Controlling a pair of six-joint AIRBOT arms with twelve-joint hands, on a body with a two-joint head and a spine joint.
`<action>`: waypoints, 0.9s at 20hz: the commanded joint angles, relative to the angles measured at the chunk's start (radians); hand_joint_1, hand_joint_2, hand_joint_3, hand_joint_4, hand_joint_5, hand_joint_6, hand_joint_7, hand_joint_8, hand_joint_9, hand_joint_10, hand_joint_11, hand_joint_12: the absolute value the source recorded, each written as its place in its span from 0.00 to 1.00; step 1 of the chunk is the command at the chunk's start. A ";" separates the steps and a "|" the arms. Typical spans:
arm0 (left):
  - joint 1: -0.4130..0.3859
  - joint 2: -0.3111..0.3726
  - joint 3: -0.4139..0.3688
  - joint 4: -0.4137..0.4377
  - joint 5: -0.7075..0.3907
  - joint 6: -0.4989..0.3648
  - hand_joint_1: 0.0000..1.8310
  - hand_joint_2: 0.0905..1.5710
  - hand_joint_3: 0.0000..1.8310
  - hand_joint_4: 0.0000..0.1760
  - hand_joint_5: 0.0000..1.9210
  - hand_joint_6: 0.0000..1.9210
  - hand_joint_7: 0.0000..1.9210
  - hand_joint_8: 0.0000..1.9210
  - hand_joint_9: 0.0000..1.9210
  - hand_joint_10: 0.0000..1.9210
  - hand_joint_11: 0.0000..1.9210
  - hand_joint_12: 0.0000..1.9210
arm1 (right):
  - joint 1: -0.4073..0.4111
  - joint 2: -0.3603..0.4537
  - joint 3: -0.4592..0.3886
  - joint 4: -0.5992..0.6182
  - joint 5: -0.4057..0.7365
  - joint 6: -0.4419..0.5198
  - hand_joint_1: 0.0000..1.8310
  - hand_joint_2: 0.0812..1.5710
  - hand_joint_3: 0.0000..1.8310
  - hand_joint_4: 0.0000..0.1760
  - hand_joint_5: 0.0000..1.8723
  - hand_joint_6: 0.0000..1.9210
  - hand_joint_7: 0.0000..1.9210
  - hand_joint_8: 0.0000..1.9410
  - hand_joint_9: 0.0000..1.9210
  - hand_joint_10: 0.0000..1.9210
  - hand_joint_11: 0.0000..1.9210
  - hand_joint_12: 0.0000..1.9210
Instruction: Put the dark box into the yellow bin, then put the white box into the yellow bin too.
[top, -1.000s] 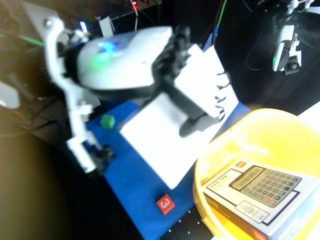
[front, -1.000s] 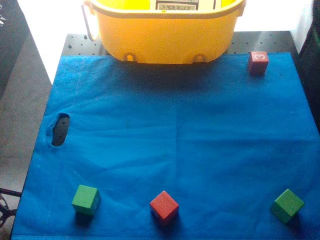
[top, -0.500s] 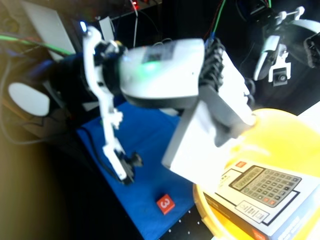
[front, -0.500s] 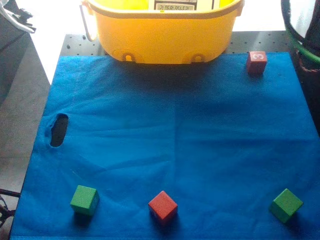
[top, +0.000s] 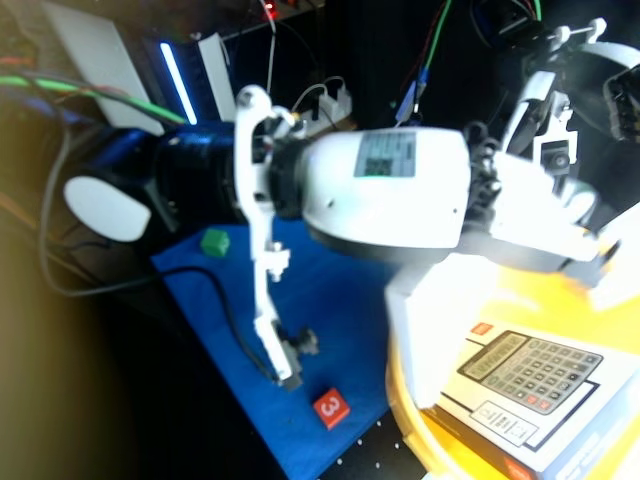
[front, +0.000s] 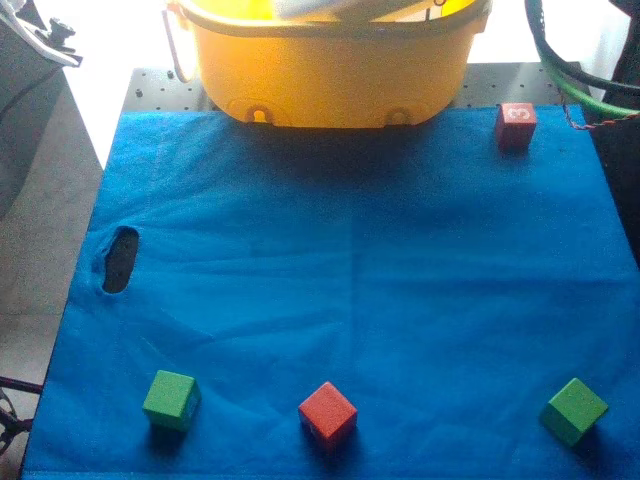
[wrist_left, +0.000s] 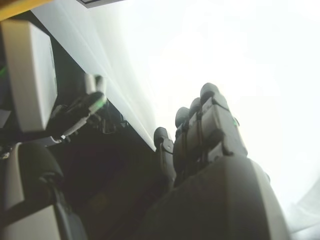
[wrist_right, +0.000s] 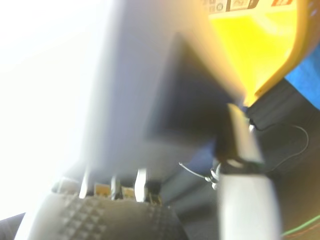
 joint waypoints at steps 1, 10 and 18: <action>-0.006 0.008 0.005 -0.047 -0.112 -0.010 0.57 0.49 0.00 1.00 0.14 0.00 0.10 0.00 0.04 0.00 0.06 0.00 | 0.022 0.006 -0.003 0.009 0.119 -0.005 0.46 0.49 0.00 1.00 0.00 0.00 0.00 0.00 0.00 0.00 0.00 0.00; -0.005 0.025 -0.004 -0.048 -0.102 -0.011 0.57 0.51 0.01 1.00 0.16 0.01 0.11 0.00 0.05 0.00 0.08 0.01 | 0.038 0.050 -0.036 0.011 0.108 -0.005 0.44 0.47 0.00 1.00 0.00 0.00 0.00 0.00 0.00 0.00 0.00 0.00; 0.007 0.077 -0.030 -0.061 -0.085 -0.011 0.57 0.50 0.00 1.00 0.14 0.00 0.10 0.00 0.08 0.01 0.09 0.02 | 0.043 0.138 -0.079 0.045 0.105 -0.004 0.46 0.44 0.00 1.00 0.00 0.00 0.00 0.00 0.00 0.00 0.00 0.00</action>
